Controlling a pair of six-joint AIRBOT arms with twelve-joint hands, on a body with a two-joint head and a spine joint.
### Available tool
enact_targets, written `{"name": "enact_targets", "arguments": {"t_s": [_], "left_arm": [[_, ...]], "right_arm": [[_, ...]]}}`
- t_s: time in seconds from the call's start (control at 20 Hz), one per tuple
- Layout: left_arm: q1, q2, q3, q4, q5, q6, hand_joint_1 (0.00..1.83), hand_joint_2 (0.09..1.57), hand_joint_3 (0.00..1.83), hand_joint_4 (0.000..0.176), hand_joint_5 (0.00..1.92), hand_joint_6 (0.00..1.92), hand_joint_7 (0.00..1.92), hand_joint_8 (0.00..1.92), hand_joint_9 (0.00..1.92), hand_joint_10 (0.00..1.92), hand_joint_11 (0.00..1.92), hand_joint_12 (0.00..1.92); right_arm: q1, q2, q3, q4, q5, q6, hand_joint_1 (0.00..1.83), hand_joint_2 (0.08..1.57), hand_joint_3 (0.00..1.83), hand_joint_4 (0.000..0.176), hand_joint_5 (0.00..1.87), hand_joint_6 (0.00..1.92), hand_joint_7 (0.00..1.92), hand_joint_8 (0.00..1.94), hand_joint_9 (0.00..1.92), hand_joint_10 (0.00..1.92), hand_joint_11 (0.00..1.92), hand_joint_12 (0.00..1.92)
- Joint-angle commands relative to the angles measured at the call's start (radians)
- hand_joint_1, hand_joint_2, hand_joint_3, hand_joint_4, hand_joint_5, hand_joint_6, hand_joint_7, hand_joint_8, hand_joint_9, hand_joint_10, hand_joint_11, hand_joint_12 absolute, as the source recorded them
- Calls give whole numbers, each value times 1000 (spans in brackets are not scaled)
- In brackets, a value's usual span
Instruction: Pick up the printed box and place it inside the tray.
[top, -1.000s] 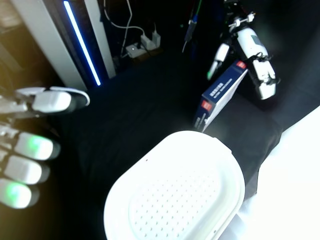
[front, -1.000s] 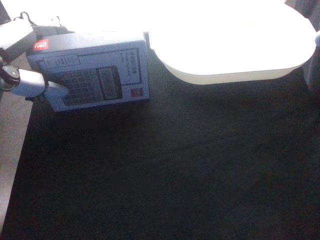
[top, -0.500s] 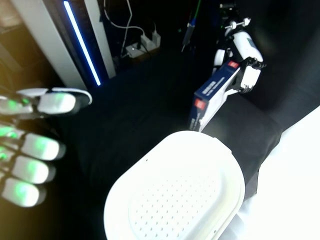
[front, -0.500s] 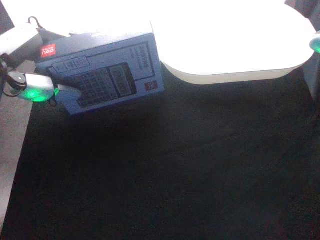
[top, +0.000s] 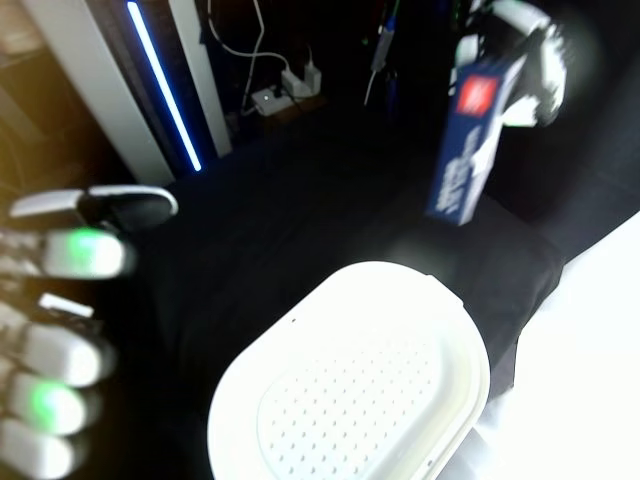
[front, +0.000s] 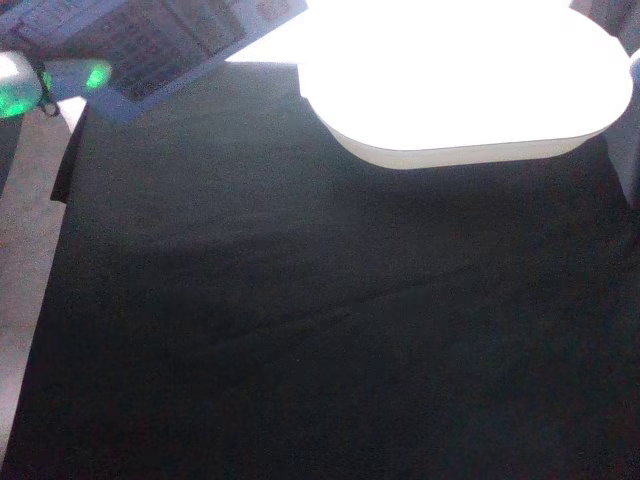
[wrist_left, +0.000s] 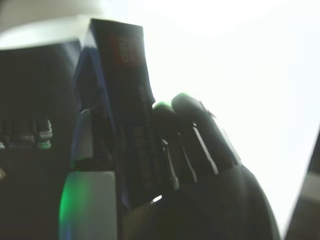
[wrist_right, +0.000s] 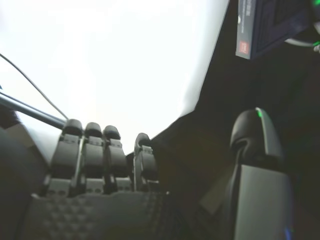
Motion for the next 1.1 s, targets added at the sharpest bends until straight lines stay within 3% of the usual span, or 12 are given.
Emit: {"name": "enact_targets", "arguments": {"t_s": [0.0, 0.05, 0.15, 0.2, 0.25, 0.3, 0.35, 0.4, 0.45, 0.5, 0.55, 1.05], "left_arm": [[-19, 5, -4, -4, -160, -12, 1270, 1259, 0, 0, 361, 830, 739, 1464, 943, 1453, 940, 1618], [-35, -4, -6, 3, -175, -20, 1158, 1329, 7, 0, 494, 1452, 628, 1604, 955, 1529, 962, 1660], [-66, -29, 1, 23, -172, -28, 1277, 1271, 0, 0, 382, 516, 693, 1517, 964, 1626, 1007, 1697], [-82, -45, 8, 32, -167, -33, 1016, 1358, 9, 0, 524, 1585, 778, 1557, 980, 1628, 1024, 1712], [-86, -54, 12, 33, -168, -39, 1016, 1358, 9, 0, 524, 1585, 778, 1557, 980, 1628, 1024, 1712], [-89, -61, 16, 34, -168, -46, 1228, 1289, 0, 0, 319, 883, 722, 1513, 959, 1621, 981, 1730], [-89, -61, 16, 34, -168, -46, 1275, 1263, 0, 0, 380, 527, 716, 1489, 897, 1615, 923, 1739], [-92, -70, 20, 35, -166, -54, 1301, 1222, 0, 0, 481, 195, 769, 1398, 913, 1510, 893, 1655], [-96, -83, 29, 35, -158, -65, 1301, 1222, 0, 0, 481, 195, 769, 1398, 913, 1510, 893, 1655], [-102, -98, 41, 36, -148, -75, 1199, 1263, 19, 0, 599, 1206, 706, 1472, 894, 1474, 896, 1610], [-109, -112, 53, 42, -135, -87, 1173, 1300, 5, 0, 514, 1386, 758, 1553, 850, 1503, 879, 1639], [-158, -163, 56, 156, -108, -111, 1210, 1229, 0, 0, 656, 1272, 892, 1362, 941, 1245, 901, 1411]], "right_arm": [[8, -5, 17, 32, 94, 18, 636, 816, 39, 176, 0, 0, 0, 0, 0, 0, 0, 0], [9, -32, 40, 32, 85, 37, 648, 817, 37, 176, 0, 0, 0, 0, 0, 0, 0, 0], [17, -56, 55, 32, 69, 38, 629, 821, 31, 176, 0, 0, 0, 0, 0, 0, 63, 30], [25, -72, 66, 32, 60, 38, 639, 910, 17, 176, 0, 0, 0, 0, 0, 0, 2, 403], [30, -83, 73, 32, 56, 38, 639, 910, 17, 176, 0, 0, 0, 0, 0, 0, 2, 403], [35, -93, 80, 32, 52, 43, 665, 924, 17, 176, 0, 0, 0, 0, 0, 0, 0, 428], [35, -93, 80, 32, 52, 43, 670, 938, 14, 176, 0, 0, 0, 0, 0, 0, 0, 523], [41, -106, 89, 32, 49, 51, 656, 939, 9, 176, 0, 0, 0, 0, 0, 0, 0, 546], [49, -121, 102, 32, 44, 65, 656, 939, 9, 176, 0, 0, 0, 0, 0, 0, 0, 546], [57, -136, 115, 32, 38, 81, 622, 963, 10, 176, 0, 0, 0, 0, 0, 0, 0, 485], [60, -149, 131, 33, 33, 100, 615, 970, 6, 176, 0, 0, 0, 0, 0, 0, 0, 399], [77, -220, 189, 35, 15, 169, 626, 942, 0, 176, 0, 0, 0, 0, 5, 1, 0, 585]]}}
